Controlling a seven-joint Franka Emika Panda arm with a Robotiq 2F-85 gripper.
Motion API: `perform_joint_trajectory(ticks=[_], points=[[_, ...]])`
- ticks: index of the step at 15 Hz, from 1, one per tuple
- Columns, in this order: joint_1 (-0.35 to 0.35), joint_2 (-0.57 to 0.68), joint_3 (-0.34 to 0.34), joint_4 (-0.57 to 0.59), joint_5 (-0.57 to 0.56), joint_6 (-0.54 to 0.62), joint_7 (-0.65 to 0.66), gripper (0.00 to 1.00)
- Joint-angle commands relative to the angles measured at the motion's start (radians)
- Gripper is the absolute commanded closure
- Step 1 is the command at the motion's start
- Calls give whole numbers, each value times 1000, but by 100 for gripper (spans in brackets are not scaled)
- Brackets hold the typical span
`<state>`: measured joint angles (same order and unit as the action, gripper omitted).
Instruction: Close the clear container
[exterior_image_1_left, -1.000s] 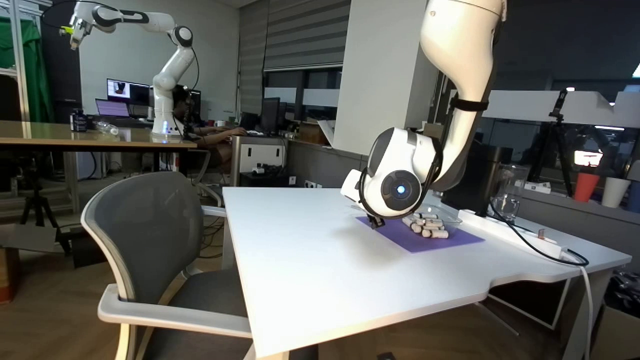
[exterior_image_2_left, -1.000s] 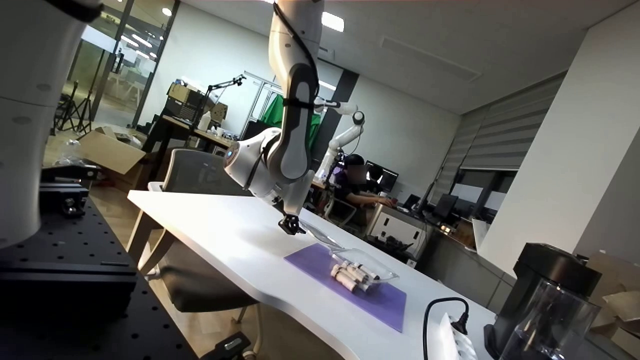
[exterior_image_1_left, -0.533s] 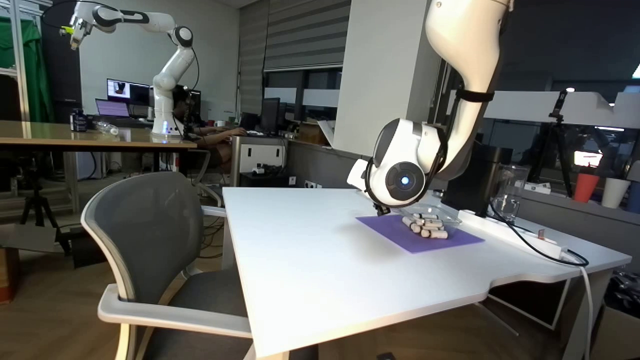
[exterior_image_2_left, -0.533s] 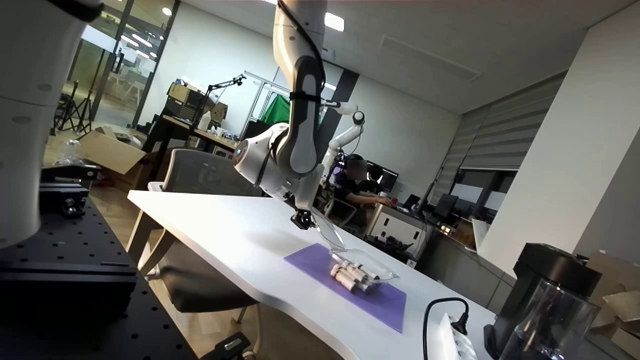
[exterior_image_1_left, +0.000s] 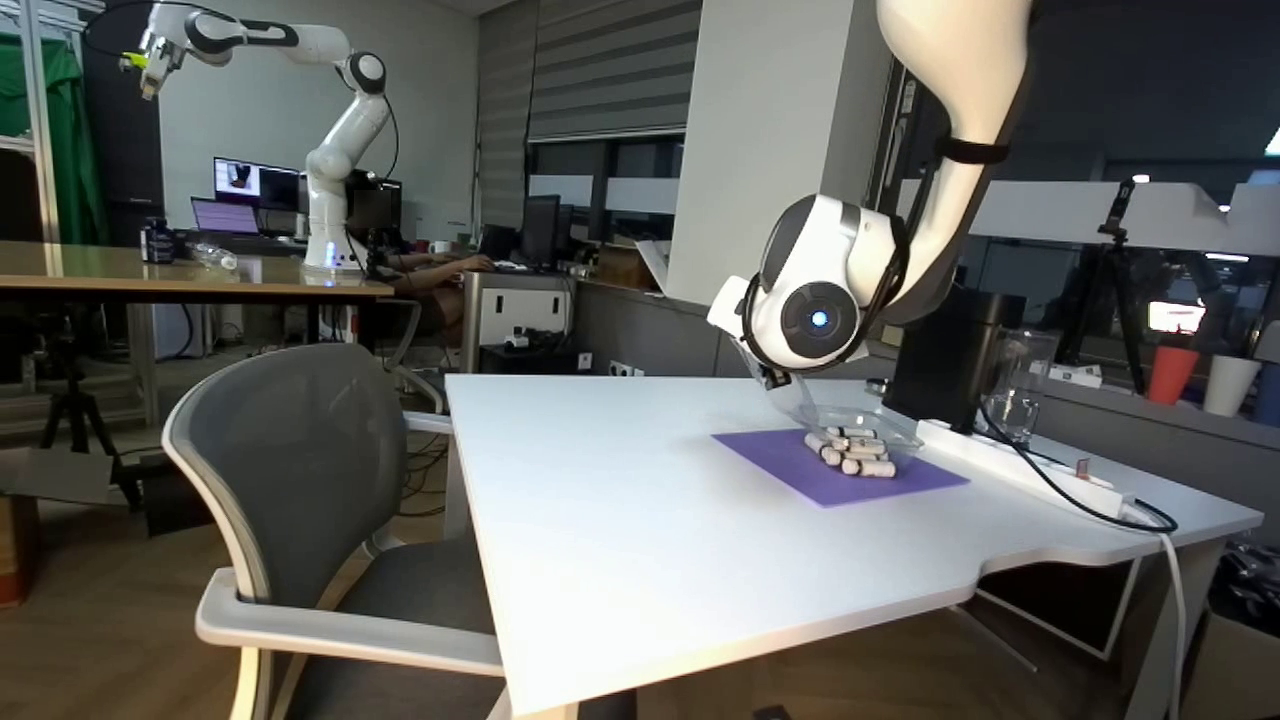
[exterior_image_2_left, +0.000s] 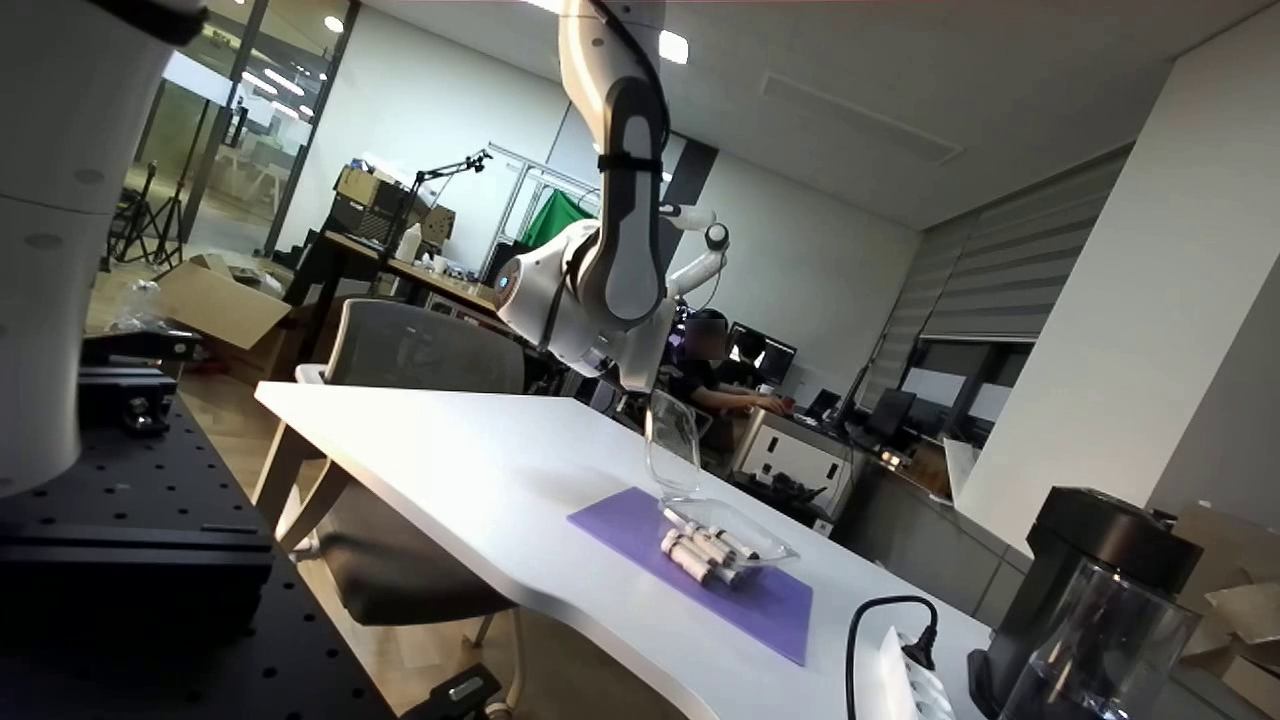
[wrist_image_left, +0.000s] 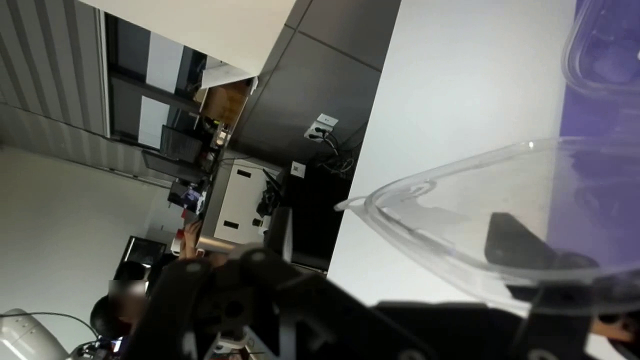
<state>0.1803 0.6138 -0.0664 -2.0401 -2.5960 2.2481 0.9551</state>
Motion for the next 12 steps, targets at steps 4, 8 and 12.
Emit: perform_joint_trajectory(ticks=[4,8,12], points=[[-242,-102,104,-22,31,97,-54,0],[-337,-150,95,-15,83,190,-76,0],[-420,-191,75,0,138,285,-88,0]])
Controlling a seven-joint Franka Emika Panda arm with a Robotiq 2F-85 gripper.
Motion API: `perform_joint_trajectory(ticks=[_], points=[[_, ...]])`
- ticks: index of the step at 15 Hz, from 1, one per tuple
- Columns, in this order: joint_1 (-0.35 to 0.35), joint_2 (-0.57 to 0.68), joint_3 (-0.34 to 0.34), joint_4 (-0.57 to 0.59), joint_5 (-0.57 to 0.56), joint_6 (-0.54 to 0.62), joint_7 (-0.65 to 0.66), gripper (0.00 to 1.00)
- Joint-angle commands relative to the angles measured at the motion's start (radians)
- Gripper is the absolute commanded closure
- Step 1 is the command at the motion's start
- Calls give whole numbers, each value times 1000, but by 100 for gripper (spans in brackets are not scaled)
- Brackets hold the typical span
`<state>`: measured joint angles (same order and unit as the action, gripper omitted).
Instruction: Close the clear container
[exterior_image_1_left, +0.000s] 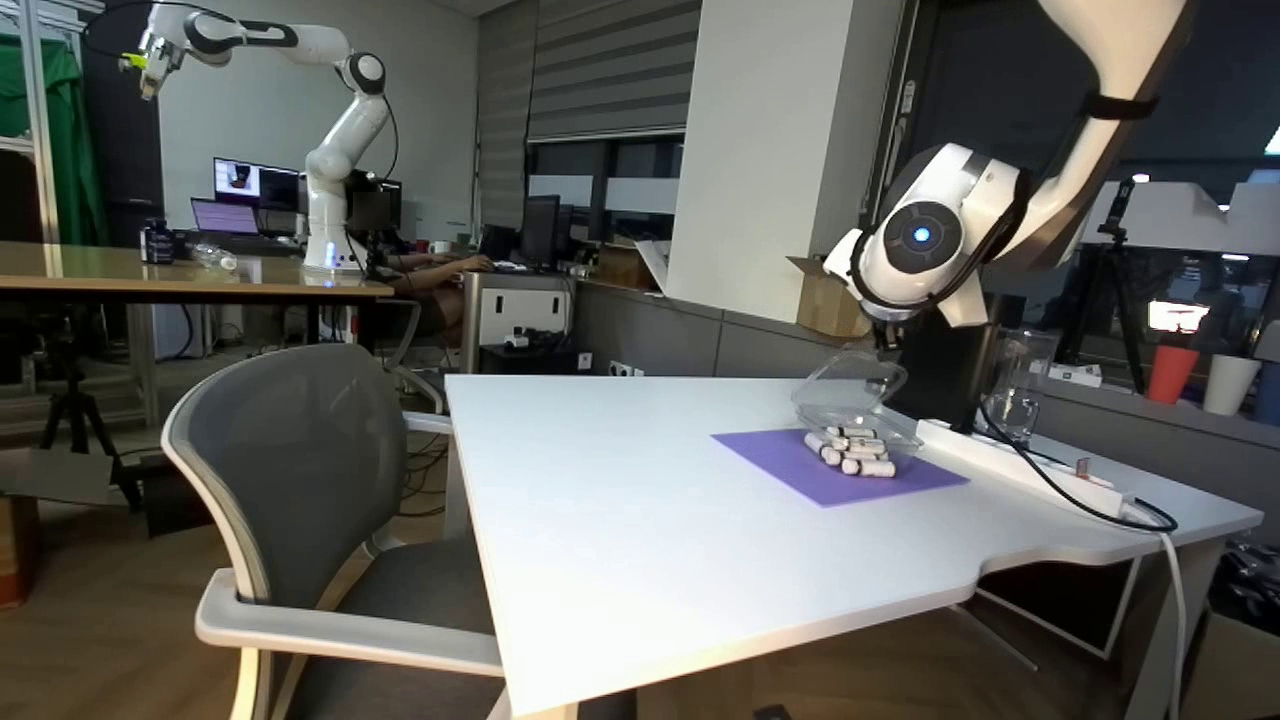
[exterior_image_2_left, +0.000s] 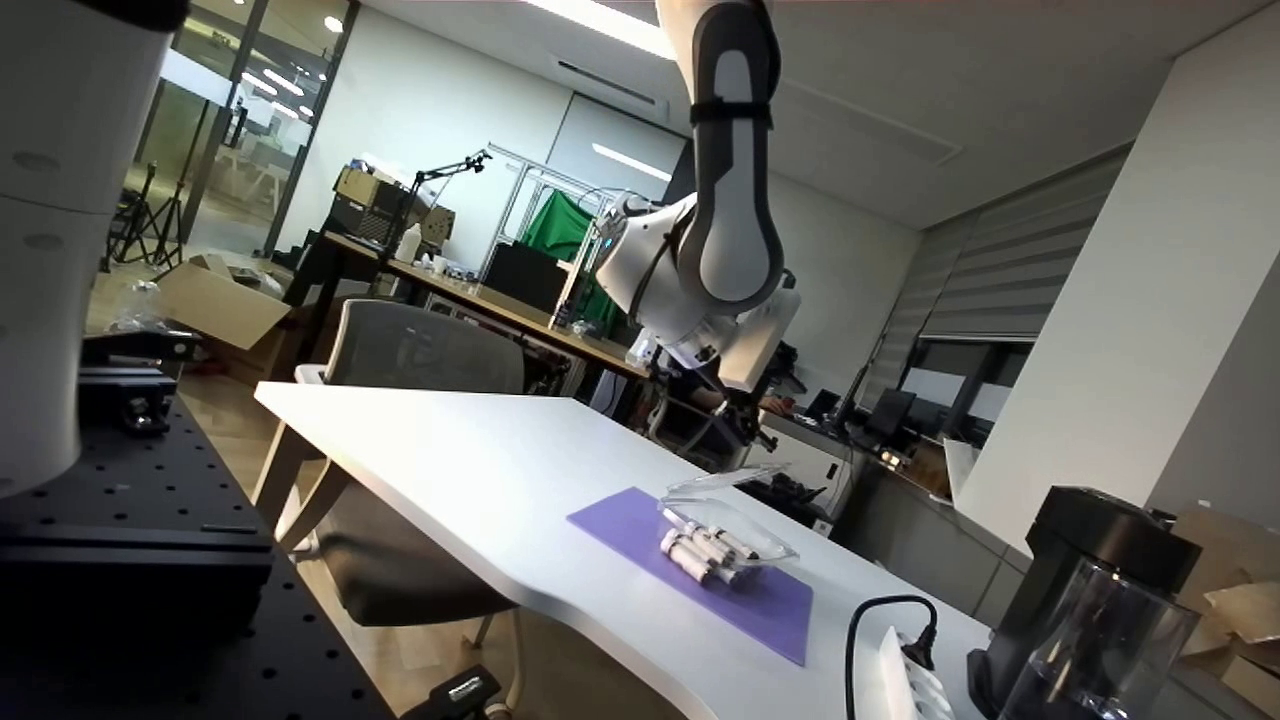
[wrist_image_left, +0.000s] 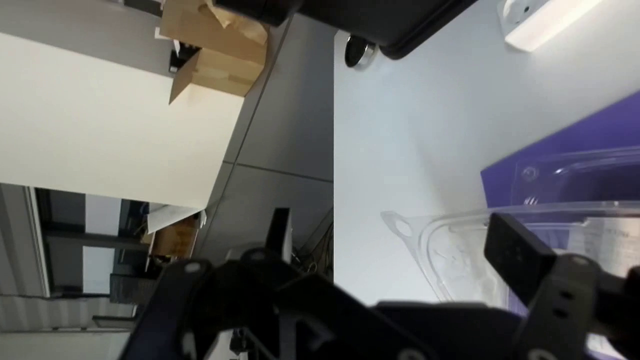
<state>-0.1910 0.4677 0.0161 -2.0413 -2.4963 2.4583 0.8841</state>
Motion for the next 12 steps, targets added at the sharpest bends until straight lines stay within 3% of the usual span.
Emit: perform_joint_trajectory(ticks=[1,6,9,12], points=[[-68,-53,-11,7,55,105,-20,0],[-151,-45,-33,48,158,297,-56,0],[-179,-44,-66,61,353,450,-158,0],[-183,-36,-103,48,606,530,-302,0]])
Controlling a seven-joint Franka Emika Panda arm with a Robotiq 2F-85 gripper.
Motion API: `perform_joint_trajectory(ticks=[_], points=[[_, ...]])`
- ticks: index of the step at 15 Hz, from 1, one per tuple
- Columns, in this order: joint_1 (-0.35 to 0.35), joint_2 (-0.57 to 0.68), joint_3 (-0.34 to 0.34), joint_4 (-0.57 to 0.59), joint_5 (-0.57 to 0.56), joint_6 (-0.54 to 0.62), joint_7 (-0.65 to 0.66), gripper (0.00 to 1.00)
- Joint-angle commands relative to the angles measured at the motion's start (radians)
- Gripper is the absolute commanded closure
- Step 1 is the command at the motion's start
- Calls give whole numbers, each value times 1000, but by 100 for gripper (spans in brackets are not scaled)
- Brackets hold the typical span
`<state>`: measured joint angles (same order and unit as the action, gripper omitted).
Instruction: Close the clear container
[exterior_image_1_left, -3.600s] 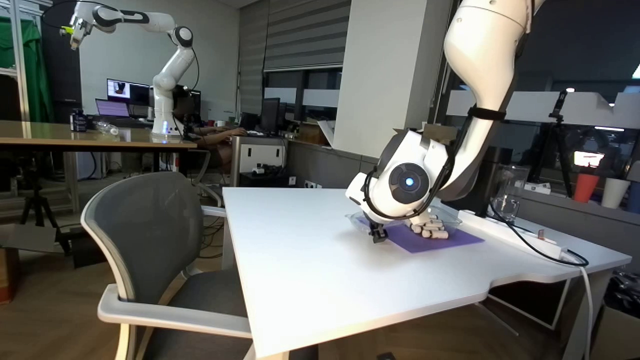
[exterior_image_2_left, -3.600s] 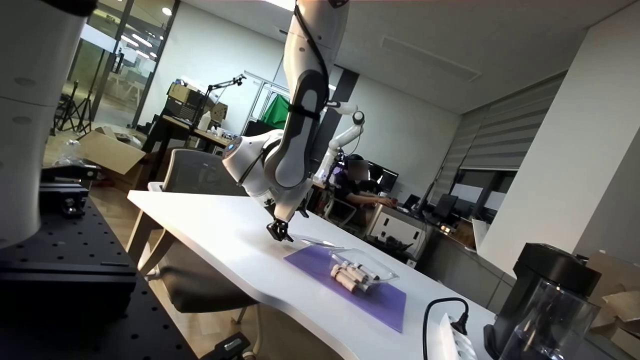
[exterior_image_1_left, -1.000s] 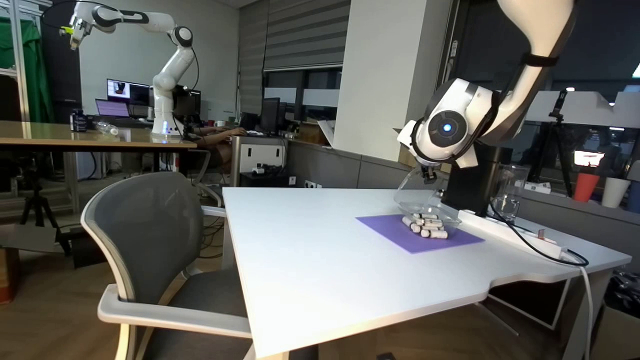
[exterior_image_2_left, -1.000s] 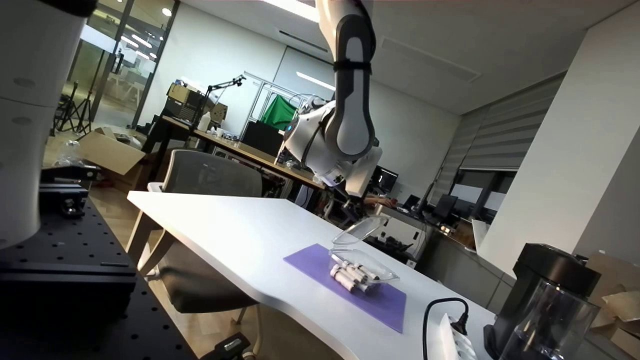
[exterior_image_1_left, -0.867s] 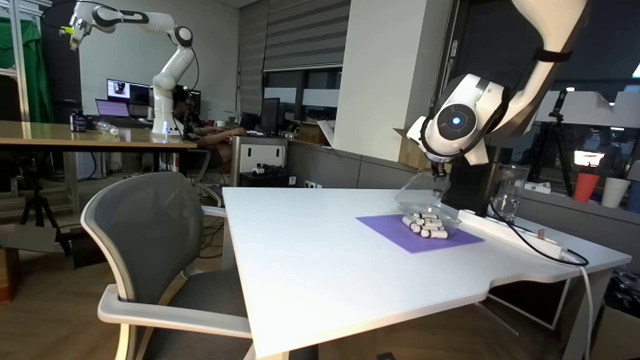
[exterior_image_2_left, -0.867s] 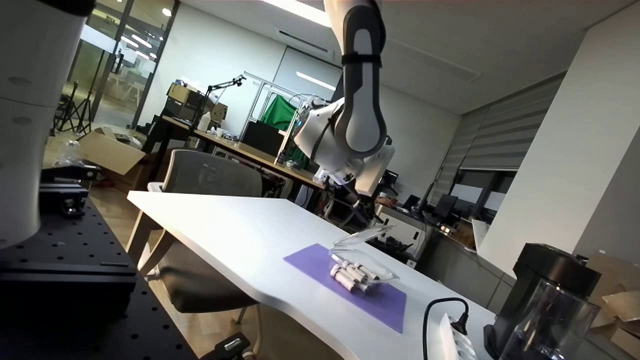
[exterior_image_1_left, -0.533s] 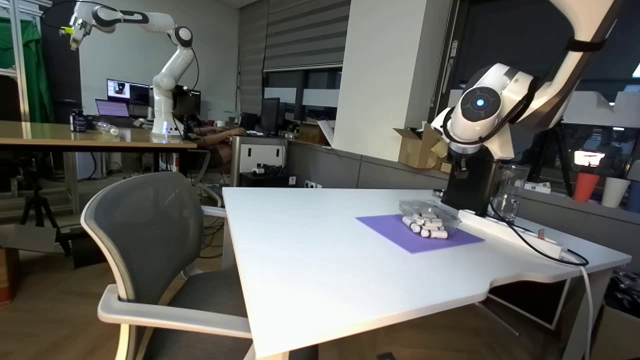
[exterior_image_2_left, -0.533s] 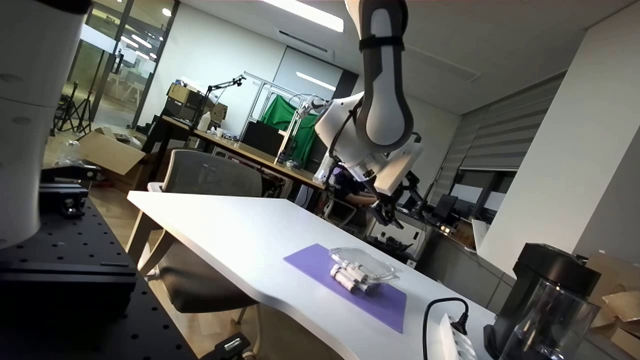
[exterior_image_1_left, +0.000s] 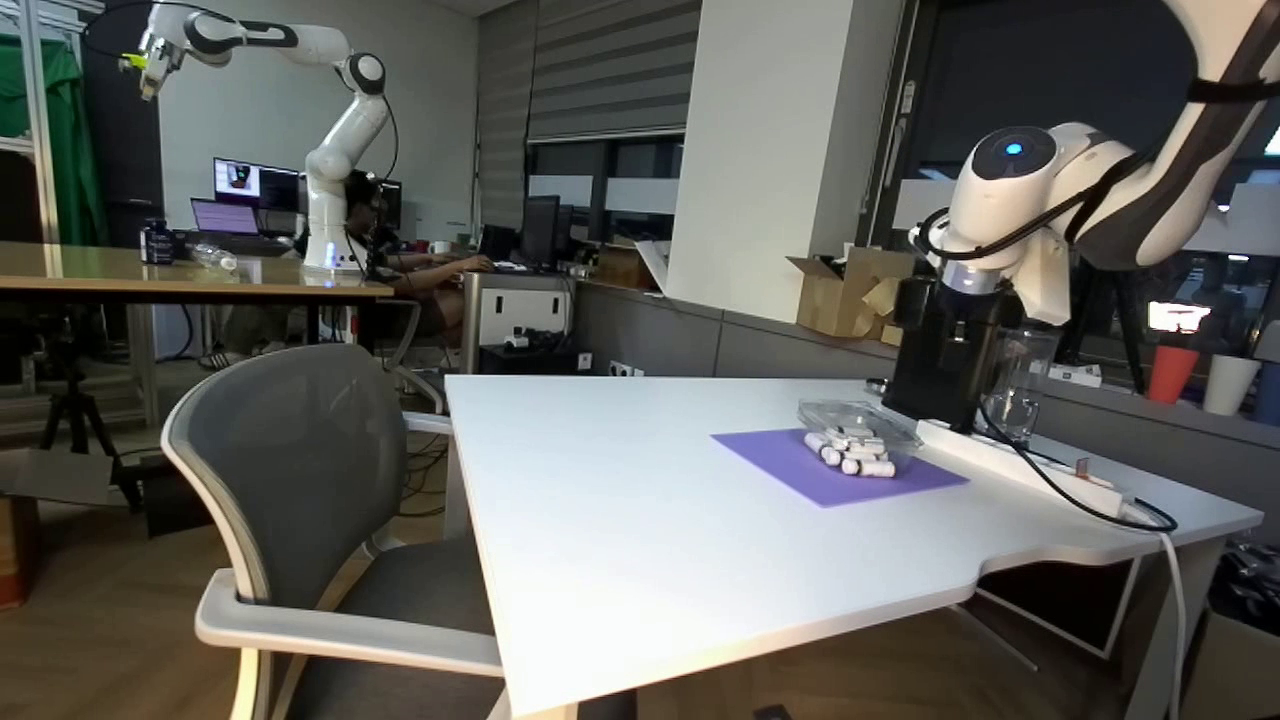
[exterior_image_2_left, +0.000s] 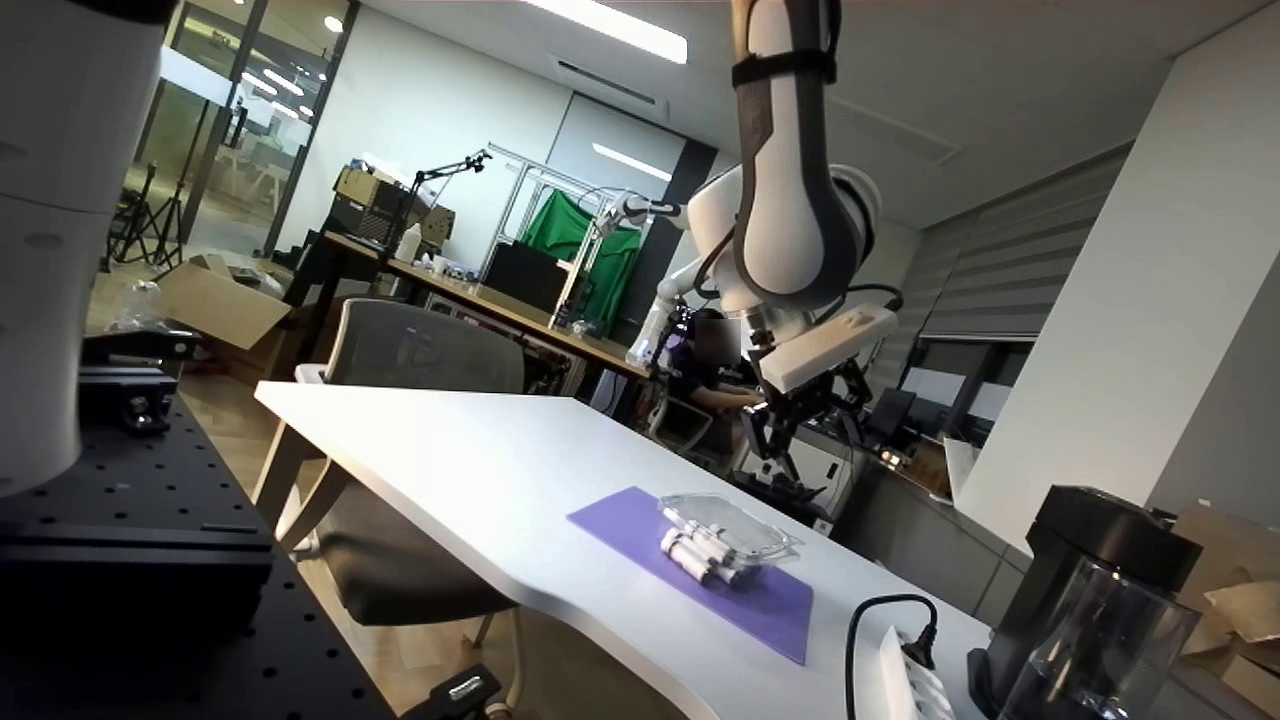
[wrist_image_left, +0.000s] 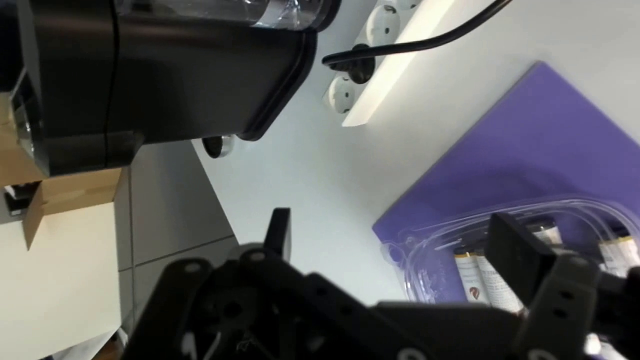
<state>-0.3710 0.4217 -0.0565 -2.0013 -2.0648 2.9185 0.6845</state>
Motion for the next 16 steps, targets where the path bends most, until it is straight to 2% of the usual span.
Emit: perform_joint_trajectory(ticks=[1,5,6,7,10,13,16], points=[[-3,20,-38,5,262,86,-161,0],[10,96,-24,17,649,50,-383,0],[-13,115,17,28,744,21,-444,0],[22,132,-6,37,840,16,-488,0],[50,174,6,86,1108,-33,-639,0],[114,217,-44,167,1250,-41,-695,0],[179,269,-119,247,1303,-36,-701,0]])
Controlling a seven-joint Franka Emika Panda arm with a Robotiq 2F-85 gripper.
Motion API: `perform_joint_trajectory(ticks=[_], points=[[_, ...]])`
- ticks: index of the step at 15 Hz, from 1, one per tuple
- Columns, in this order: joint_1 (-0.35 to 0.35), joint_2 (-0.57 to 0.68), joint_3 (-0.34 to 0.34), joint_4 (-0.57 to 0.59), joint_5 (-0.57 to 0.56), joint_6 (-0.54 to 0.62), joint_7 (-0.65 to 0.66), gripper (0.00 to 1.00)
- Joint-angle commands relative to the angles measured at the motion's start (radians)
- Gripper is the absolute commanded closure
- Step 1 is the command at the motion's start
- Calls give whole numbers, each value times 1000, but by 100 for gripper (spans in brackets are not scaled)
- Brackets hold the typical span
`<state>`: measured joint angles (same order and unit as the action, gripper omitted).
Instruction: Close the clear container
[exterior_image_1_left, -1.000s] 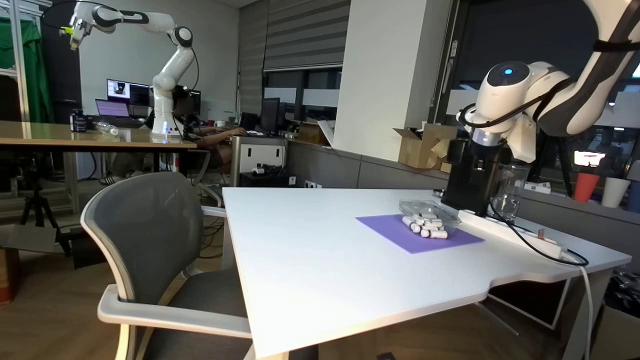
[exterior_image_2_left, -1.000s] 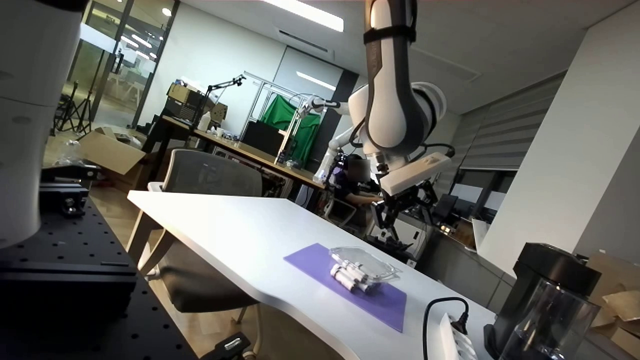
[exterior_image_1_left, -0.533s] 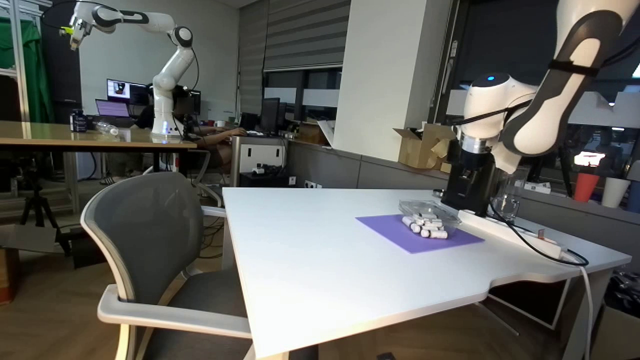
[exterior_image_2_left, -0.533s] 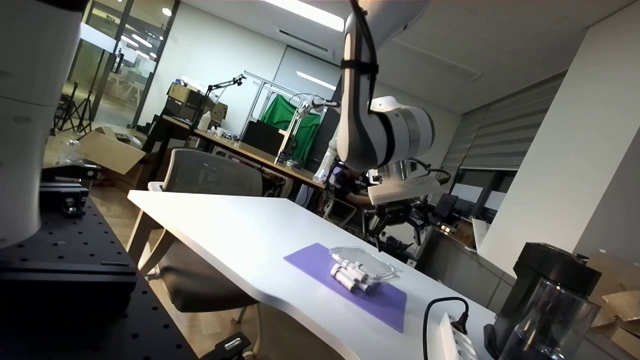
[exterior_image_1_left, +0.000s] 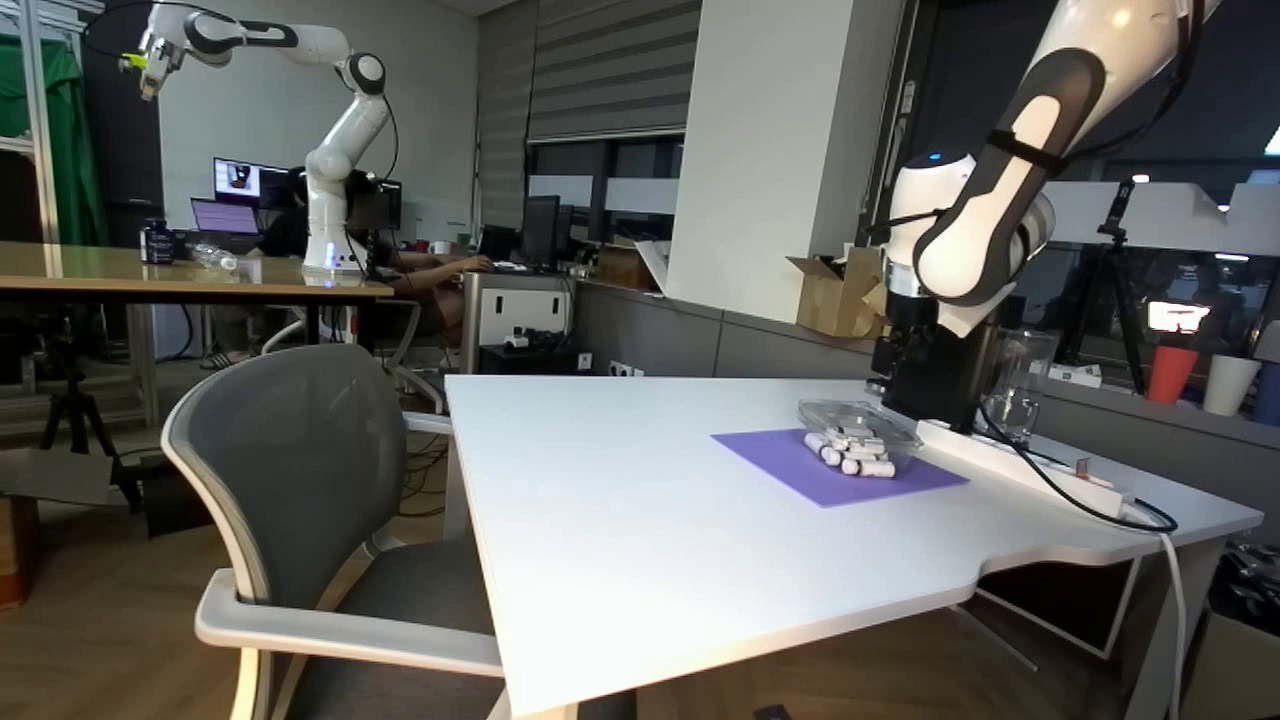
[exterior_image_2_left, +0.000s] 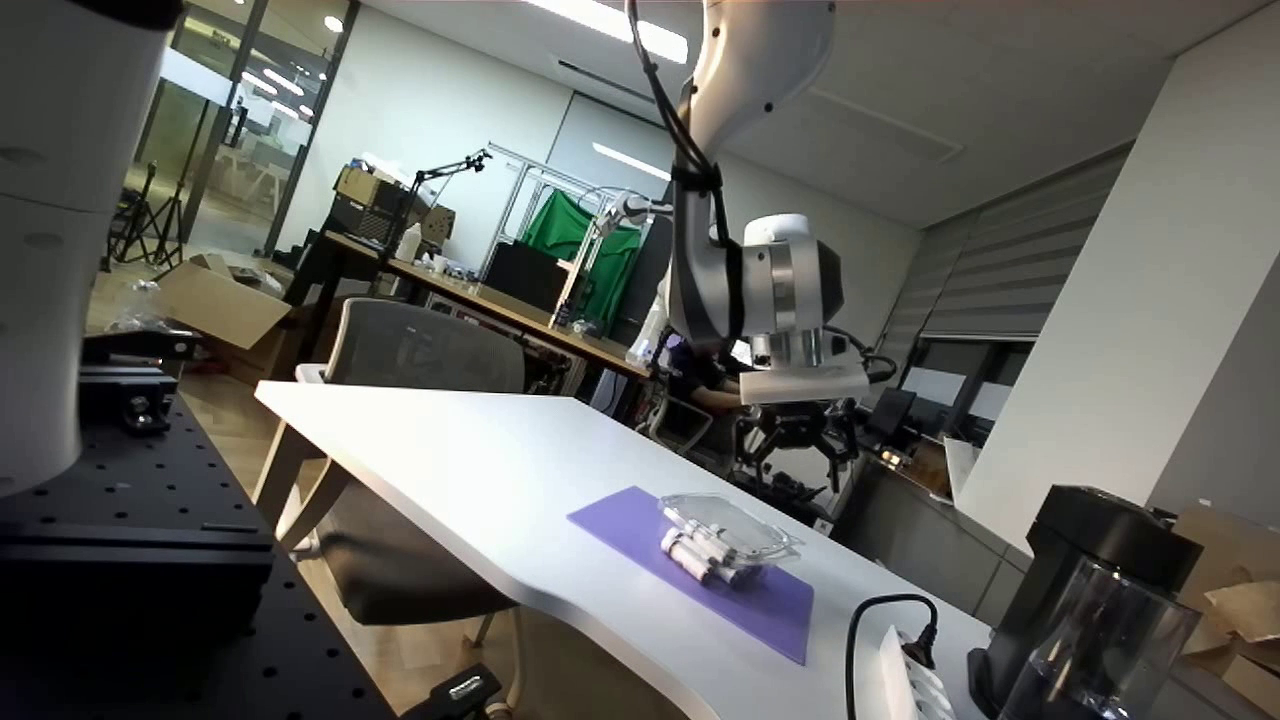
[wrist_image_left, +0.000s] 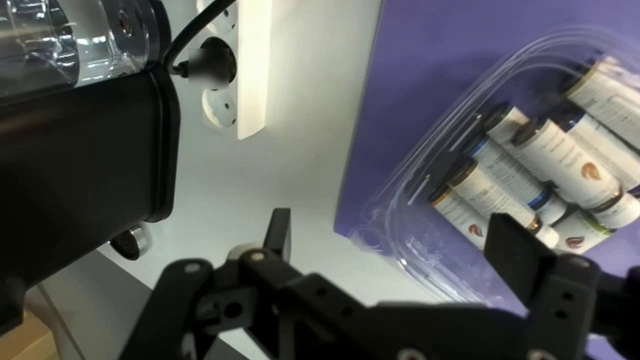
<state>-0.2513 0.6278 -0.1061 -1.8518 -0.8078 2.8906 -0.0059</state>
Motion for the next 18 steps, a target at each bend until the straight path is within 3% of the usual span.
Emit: perform_joint_trajectory(ticks=[1,6,18], points=[[74,81,-89,118,58,-7,-12,0],[98,190,-128,222,139,-13,-54,0],[70,261,-64,316,397,-221,-317,0]])
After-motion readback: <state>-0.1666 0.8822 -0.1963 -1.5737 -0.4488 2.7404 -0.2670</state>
